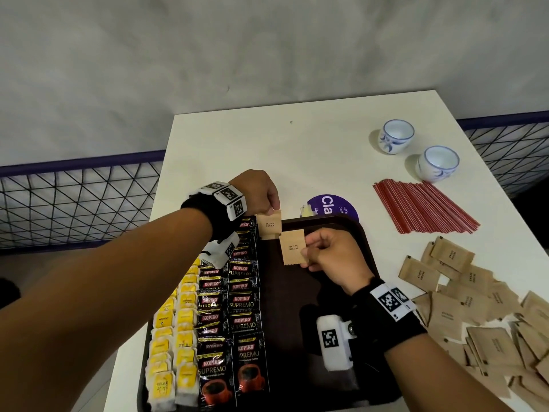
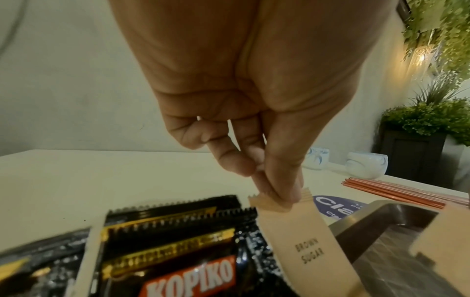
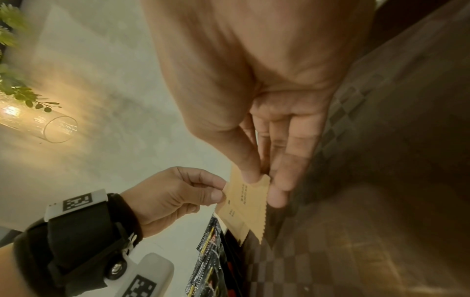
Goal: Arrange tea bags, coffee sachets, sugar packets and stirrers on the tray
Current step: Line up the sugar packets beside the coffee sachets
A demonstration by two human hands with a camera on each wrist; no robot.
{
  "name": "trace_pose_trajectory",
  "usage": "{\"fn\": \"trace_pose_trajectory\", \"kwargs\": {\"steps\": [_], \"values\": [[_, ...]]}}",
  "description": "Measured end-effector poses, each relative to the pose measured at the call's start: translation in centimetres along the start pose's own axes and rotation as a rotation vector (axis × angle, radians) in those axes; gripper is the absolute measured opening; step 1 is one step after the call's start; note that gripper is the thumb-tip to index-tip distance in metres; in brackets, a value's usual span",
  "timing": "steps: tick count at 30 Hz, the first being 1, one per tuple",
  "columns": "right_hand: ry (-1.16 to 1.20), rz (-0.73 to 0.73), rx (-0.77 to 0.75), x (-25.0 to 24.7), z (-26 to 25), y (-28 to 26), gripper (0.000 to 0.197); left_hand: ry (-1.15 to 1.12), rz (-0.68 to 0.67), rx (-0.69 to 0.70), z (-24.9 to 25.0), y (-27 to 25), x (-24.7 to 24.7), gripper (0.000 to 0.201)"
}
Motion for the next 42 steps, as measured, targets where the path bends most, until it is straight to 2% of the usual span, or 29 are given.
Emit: {"fn": "trace_pose_trajectory", "kwargs": {"steps": [11,15,20,28,32,42], "values": [[0.053,-0.027,0.002,1.2,-0.3,1.8,0.013,0.029,0.007,-0.001,-0.3,-0.2,0.0,0.026],[0.051,-0.032,0.006,1.5,-0.9,2.2,0.015,0.009,0.075,0.072,0.5,-0.7,-0.8,0.016],[0.097,-0.041,-0.005,1.7,-1.3,2.4,0.017,-0.026,-0.067,0.132,1.4,-1.2,0.1,0.014],[0.051,-0.040,-0.019,1.9,-0.8,2.2,0.011,0.033,-0.067,0.097,0.9,-1.2,1.2,0.011],[-0.039,-0.040,0.041,2.2,-0.7,2.4,0.005,0.074,-0.046,0.078,0.4,-1.0,1.3,0.009],[-0.042,-0.060,0.119,4.2,-0.6,3.1,0.012,0.151,-0.040,0.024,0.0,-0.7,2.1,0.015]]}}
Point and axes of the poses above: each hand's wrist, its own y-axis towards the middle knuckle, its own x-axis out of the palm, z = x × y, the point moved 5 cm from there along y, towards the middle knuckle, and after that the axes turned 3 degrees about -z, right-handed, at the moved point
